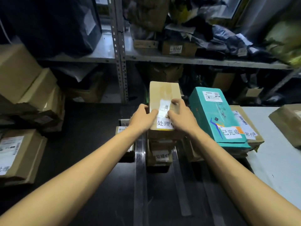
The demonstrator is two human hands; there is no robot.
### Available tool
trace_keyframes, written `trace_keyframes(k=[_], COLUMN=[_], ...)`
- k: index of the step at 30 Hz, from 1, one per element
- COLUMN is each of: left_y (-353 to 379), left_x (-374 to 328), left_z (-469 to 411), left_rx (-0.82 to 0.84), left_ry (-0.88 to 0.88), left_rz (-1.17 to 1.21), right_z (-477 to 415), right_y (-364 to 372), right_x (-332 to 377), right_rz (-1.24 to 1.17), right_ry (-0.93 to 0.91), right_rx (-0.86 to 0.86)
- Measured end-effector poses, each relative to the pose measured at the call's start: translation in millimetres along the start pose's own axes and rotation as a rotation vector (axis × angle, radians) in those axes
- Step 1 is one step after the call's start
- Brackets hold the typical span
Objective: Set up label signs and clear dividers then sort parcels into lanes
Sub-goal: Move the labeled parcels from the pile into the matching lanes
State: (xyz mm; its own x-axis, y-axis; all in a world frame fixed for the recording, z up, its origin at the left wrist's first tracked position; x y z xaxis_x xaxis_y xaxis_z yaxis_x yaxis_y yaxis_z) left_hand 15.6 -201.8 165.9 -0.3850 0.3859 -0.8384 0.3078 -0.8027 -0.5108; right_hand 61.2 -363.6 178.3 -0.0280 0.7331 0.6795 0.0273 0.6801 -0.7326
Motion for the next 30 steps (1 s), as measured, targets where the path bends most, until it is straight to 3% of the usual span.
trace_keyframes(k=[8,14,17,20,24,30], left_y=[7.7,-5.6,-22.3,-52.2,-113.9,-235.8], left_x=[-8.2,-20.6,-31.3,-41.1,-35.7,22.4], left_z=[19.2,27.4,38.8,54.1,81.6,127.5], left_rx=[-0.069,-0.069,-0.105,-0.174,-0.262,-0.402], left_ry=[0.031,-0.04,0.015,0.107,0.164,0.105], left_rz=[-0.144,0.032,0.006,-0.04,-0.09,-0.163], right_z=[5.5,12.0,19.7,31.0,55.9,120.5], right_y=[-9.4,-30.5,-43.1,-50.1,-32.5,26.0], right_x=[-5.2,12.5,31.8,63.1,119.2,218.8], right_rz=[0.005,0.031,0.032,0.011,-0.07,-0.154], right_ry=[-0.045,-0.129,-0.232,-0.401,-0.58,-0.738], right_rx=[0.124,0.053,0.021,0.011,0.142,0.353])
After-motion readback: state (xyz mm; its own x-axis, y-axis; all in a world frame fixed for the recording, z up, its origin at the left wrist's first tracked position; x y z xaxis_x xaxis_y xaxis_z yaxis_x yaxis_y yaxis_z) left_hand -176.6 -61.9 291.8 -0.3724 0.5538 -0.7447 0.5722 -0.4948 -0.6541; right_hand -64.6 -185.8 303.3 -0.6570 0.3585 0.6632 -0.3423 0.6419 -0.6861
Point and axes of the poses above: each hand's wrist, its own z-axis away from the middle knuckle, its own y-axis out of the palm, x = y × z, the point moved 6 cm from there along -z, towards the middle knuckle, and after that the axes turned 11 degrees about -x, right-handed, at the moved point
